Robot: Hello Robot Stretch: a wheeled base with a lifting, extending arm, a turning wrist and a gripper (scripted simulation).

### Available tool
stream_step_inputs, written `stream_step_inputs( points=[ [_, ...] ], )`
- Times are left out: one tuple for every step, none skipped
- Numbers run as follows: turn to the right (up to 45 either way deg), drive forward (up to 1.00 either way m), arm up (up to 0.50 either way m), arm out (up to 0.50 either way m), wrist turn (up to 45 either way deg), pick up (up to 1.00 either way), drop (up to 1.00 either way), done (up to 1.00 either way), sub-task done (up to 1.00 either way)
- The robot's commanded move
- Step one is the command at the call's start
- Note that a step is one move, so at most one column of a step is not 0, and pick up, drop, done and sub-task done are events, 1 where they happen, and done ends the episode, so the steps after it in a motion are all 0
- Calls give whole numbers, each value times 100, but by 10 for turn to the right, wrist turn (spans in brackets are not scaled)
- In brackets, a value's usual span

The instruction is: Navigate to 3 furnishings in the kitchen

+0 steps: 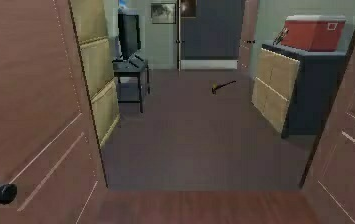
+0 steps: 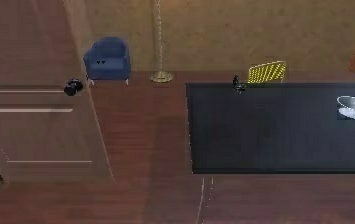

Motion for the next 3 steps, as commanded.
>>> stream_step_inputs(
  points=[
    [-450, 0, 0, 0, 0, 0, 0, 0, 0],
    [-450, 0, 0, 0, 0, 0, 0, 0, 0],
    [-420, 0, 0, 0, 0, 0, 0, 0, 0]
  ],
)
